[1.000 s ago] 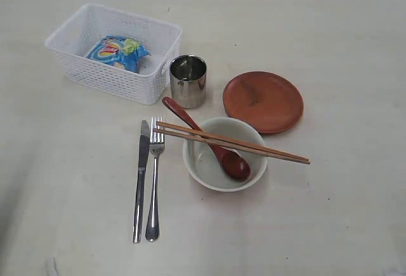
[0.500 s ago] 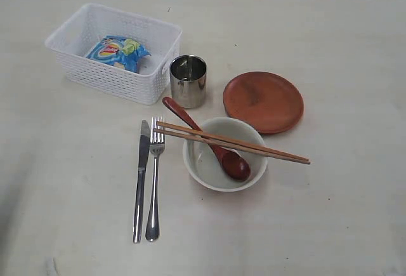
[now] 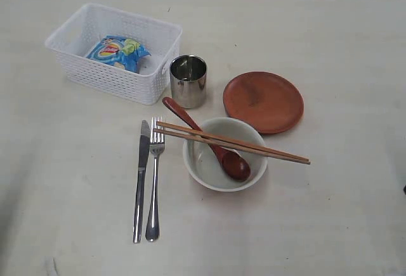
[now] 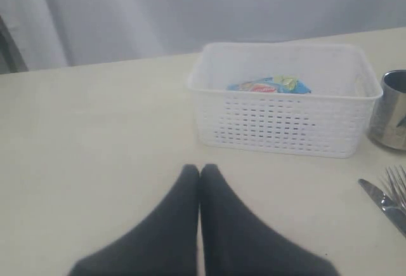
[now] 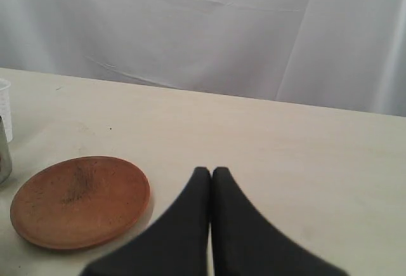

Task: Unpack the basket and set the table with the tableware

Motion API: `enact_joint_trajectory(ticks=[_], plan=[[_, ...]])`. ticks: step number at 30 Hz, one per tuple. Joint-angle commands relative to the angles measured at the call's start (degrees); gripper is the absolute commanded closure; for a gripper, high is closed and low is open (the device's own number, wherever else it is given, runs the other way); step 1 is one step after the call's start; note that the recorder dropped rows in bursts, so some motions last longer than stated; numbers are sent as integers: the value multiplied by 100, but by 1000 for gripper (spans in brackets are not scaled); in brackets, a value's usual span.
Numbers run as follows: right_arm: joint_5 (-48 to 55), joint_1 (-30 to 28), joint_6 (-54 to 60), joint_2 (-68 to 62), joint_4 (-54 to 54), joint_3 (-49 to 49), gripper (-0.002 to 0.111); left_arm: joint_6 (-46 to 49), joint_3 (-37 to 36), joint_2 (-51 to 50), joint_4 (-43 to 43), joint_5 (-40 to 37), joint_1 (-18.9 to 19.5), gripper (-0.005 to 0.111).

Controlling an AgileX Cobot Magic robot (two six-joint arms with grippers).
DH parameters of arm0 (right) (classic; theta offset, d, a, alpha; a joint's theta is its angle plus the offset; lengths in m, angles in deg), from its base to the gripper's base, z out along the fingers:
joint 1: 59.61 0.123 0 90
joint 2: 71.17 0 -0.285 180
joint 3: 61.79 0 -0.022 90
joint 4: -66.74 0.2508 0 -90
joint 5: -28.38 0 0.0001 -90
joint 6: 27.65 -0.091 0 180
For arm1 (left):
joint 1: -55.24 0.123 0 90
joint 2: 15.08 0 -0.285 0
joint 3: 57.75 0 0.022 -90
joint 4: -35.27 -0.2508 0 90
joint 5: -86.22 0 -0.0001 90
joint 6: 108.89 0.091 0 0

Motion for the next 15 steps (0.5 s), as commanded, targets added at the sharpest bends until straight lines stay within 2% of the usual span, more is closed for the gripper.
enact_joint_trajectory(ticks=[1, 3, 15], plan=[[317, -46, 8, 25, -73, 23, 108, -23, -15, 14, -5, 56, 12, 107], [697, -46, 8, 25, -73, 23, 108, -23, -15, 14, -5, 56, 12, 107], [677, -46, 8, 25, -73, 23, 108, -23, -15, 14, -5, 56, 12, 107]])
